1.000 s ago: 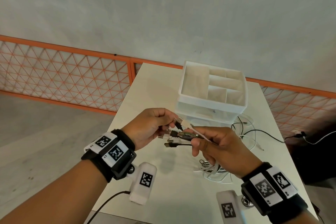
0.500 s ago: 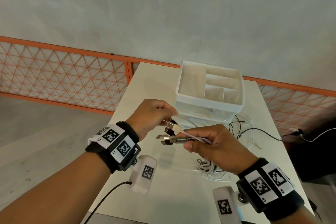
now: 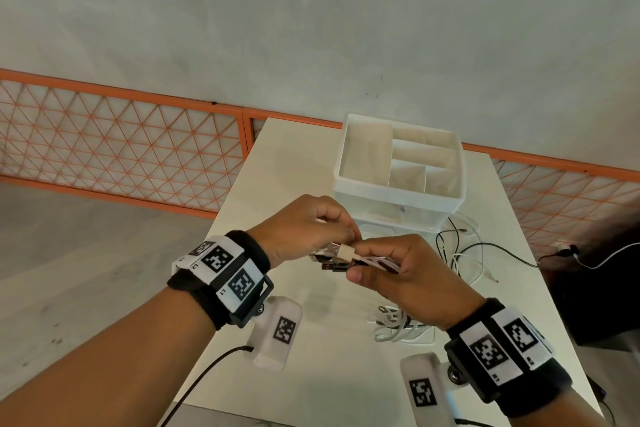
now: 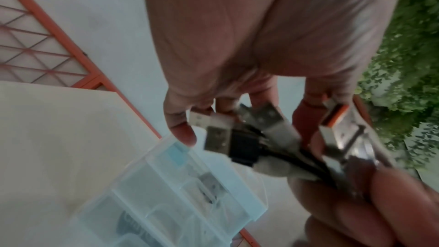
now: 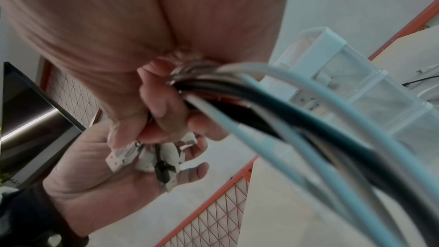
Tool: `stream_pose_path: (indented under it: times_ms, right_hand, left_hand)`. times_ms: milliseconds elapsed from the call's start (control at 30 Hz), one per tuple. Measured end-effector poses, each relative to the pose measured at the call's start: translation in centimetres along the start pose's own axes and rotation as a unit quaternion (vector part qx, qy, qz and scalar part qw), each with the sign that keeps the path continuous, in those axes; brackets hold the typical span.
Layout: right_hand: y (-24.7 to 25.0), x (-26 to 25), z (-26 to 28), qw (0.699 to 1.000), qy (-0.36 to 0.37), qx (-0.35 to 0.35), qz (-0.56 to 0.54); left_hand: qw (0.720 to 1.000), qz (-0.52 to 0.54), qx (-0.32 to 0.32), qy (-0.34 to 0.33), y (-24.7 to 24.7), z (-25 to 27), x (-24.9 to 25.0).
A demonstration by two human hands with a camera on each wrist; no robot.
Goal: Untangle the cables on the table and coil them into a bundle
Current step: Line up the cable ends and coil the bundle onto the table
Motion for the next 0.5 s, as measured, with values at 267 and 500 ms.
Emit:
stream_pose_path:
  times_ms: [267, 500]
  right_hand:
    - [0.6, -0.2, 0.4, 0.998, 0.016, 0.028, -0.052]
    - [1.1, 1.1, 0.0, 0.989, 0.003, 0.120, -0.085]
  left_hand:
    - [0.888, 0.431, -0.038, 0.156, -2.2, 1.2, -3.0]
    - [0.867, 0.467, 0.005, 0.173, -2.8, 1.1, -2.1]
Point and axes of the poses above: each hand's wrist, its own z-axis away from the middle knuckle, its own y-axis out of the back of the hand, x = y × z, the point moved 5 cm from there along -z, towards the middle knuckle, and after that the axes turned 4 degrees about x, right-handed, at the moved point
